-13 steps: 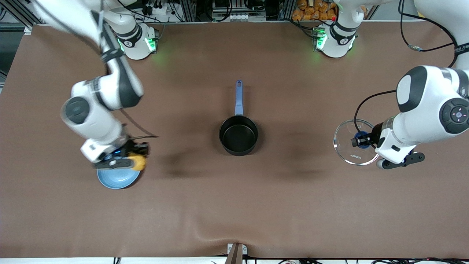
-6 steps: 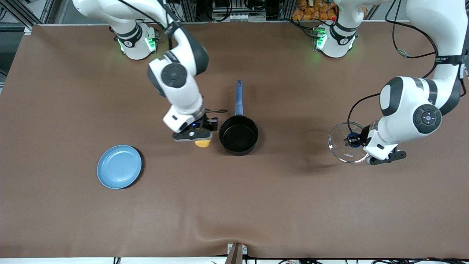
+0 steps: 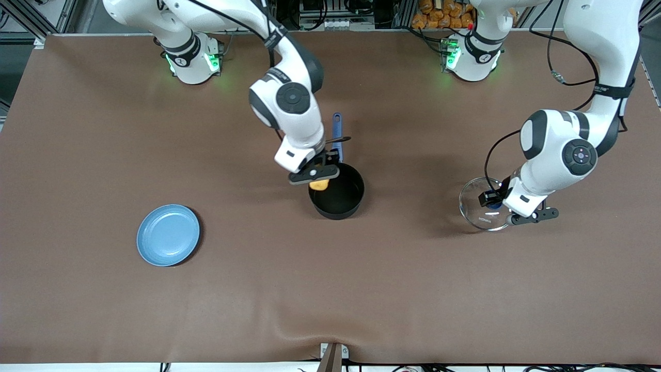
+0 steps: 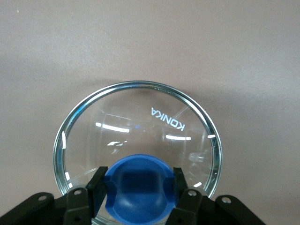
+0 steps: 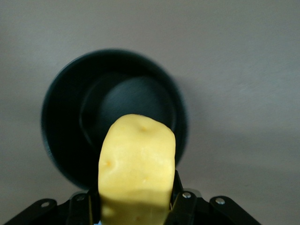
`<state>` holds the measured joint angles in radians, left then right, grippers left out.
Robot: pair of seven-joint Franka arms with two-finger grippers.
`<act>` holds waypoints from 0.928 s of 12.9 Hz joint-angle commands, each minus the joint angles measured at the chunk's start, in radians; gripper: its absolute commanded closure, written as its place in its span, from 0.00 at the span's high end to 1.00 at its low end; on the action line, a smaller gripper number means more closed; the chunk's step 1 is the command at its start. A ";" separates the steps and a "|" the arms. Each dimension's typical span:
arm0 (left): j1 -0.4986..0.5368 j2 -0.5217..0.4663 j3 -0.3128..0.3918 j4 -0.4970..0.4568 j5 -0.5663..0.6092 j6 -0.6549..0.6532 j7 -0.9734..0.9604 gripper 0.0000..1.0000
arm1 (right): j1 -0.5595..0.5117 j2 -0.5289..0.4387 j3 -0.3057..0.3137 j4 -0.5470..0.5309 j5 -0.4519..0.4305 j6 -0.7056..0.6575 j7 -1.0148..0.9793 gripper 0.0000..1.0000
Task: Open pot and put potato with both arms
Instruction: 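Carry the potato over the pot with the right gripper, then lower the potato into the pot while the left gripper lowers the lid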
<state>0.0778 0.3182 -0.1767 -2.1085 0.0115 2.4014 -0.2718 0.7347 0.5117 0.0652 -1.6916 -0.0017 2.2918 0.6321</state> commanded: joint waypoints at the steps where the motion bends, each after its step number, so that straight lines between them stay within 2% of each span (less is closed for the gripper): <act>1: 0.013 0.005 -0.012 -0.028 -0.013 0.047 0.022 0.00 | 0.040 0.080 0.005 0.094 -0.041 -0.009 0.058 0.00; 3: 0.007 0.013 -0.010 -0.027 -0.013 0.061 0.022 0.00 | 0.060 0.142 0.005 0.144 -0.076 -0.008 0.107 0.00; 4: 0.005 0.028 -0.012 -0.019 -0.013 0.062 0.022 0.08 | 0.069 0.162 0.005 0.151 -0.096 -0.008 0.127 0.00; 5: 0.005 0.035 -0.012 -0.016 -0.011 0.065 0.022 0.22 | 0.074 0.174 0.005 0.154 -0.109 -0.006 0.142 0.00; 6: 0.001 0.036 -0.012 -0.015 -0.013 0.065 0.022 0.29 | 0.074 0.177 0.005 0.155 -0.110 -0.006 0.143 0.00; 7: -0.001 0.036 -0.018 -0.009 -0.015 0.065 0.022 0.43 | 0.074 0.179 0.005 0.155 -0.110 -0.006 0.143 0.00; 8: 0.002 0.044 -0.018 0.008 -0.016 0.065 0.019 0.99 | 0.074 0.183 0.004 0.156 -0.110 -0.006 0.143 0.00; 12: 0.004 0.016 -0.026 0.053 -0.018 0.050 0.016 1.00 | 0.074 0.206 -0.005 0.188 -0.109 0.000 0.138 0.00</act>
<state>0.0767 0.3599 -0.1917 -2.0846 0.0114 2.4616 -0.2713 0.8051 0.6940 0.0590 -1.5468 -0.0958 2.3024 0.7469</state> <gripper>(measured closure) 0.013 0.445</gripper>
